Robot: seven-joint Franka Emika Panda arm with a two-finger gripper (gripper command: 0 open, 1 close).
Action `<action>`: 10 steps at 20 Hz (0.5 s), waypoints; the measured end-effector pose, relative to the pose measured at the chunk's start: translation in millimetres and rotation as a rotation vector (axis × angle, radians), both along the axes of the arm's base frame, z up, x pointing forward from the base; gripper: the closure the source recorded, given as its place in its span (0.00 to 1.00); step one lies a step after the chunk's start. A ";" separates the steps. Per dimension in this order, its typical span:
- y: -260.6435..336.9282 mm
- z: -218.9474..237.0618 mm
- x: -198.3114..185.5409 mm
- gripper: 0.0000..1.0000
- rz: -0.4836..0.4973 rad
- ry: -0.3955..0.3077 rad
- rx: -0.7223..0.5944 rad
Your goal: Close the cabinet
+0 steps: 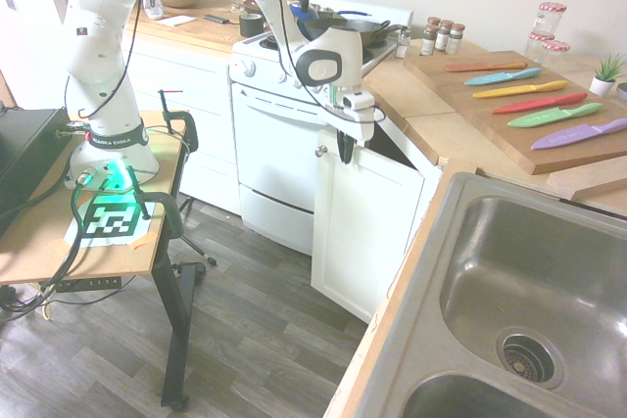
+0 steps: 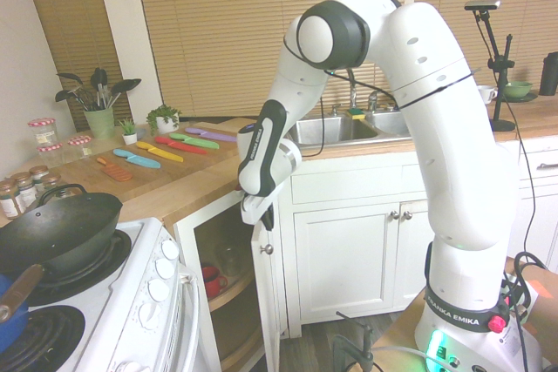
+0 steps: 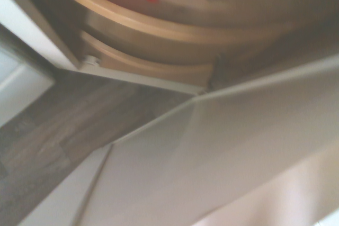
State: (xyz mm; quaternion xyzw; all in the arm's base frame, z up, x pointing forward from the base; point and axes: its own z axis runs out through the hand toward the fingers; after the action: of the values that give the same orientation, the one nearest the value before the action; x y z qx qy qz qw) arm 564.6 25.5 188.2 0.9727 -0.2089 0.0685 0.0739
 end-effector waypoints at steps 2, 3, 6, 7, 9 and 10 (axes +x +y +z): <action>29.8 6.2 4.8 1.00 0.012 0.000 -0.019; 42.4 11.1 8.7 1.00 0.013 -0.001 -0.025; 66.9 32.9 28.2 1.00 0.016 -0.006 -0.018; 72.7 41.3 35.5 1.00 0.013 -0.007 -0.011; 82.3 55.4 50.8 1.00 -0.006 -0.007 0.015; 85.2 59.8 58.9 1.00 -0.015 -0.004 0.024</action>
State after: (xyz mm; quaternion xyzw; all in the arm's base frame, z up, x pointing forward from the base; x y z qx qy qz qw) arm 623.5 110.6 248.0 0.9718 -0.2173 0.0675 0.0623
